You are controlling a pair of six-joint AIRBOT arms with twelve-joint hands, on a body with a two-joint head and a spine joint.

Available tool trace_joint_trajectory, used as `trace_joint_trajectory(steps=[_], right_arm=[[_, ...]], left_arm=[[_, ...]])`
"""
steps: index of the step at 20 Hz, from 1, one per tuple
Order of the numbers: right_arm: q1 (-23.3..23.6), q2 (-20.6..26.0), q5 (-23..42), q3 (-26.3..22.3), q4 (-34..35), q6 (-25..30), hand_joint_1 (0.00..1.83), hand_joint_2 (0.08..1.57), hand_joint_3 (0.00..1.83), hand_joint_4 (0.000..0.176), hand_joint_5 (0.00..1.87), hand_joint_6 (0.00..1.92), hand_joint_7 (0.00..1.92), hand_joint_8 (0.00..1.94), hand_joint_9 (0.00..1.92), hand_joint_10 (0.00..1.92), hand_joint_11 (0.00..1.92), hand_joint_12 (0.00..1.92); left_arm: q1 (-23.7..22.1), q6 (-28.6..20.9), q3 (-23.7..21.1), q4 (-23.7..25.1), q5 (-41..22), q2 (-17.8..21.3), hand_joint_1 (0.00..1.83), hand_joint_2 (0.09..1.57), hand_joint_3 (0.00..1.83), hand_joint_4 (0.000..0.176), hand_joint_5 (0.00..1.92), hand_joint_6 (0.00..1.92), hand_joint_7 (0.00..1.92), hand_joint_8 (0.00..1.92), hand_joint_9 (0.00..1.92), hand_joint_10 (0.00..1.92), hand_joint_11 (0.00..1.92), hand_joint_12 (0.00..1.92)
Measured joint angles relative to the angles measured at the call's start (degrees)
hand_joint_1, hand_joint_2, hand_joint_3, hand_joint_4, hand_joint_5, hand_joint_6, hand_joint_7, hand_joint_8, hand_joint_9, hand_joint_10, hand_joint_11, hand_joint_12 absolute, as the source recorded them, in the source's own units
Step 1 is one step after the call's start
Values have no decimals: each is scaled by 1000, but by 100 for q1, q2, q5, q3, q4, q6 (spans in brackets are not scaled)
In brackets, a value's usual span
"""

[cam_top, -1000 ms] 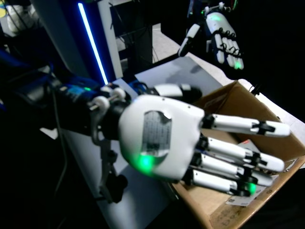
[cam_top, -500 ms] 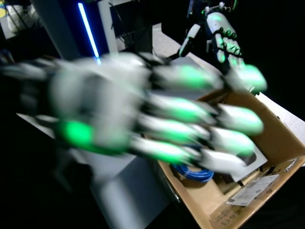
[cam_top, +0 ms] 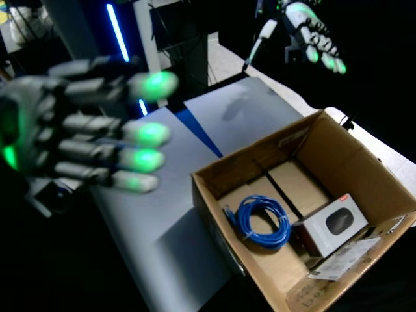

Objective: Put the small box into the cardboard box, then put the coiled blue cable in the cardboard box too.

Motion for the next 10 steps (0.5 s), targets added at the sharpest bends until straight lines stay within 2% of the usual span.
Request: trace_joint_trajectory(steps=[2, 5, 10], right_arm=[[-603, 83, 514, -269, 315, 0, 568, 839, 0, 176, 0, 0, 0, 0, 0, 0, 2, 1], [-1325, 149, 1029, -564, 654, 7, 619, 881, 16, 176, 0, 0, 17, 3, 0, 0, 0, 0], [-1593, 50, 1093, -586, 977, 103, 617, 902, 17, 176, 1, 0, 2, 0, 0, 0, 0, 0]], left_arm=[[46, 2, -70, -48, -114, 0, 699, 840, 5, 176, 0, 0, 0, 0, 0, 0, 0, 0], [306, 0, -153, -107, -354, 0, 732, 846, 5, 176, 0, 0, 0, 0, 0, 0, 0, 0], [765, -4, -334, -474, -723, 9, 722, 871, 15, 176, 0, 0, 0, 0, 0, 0, 0, 0]])
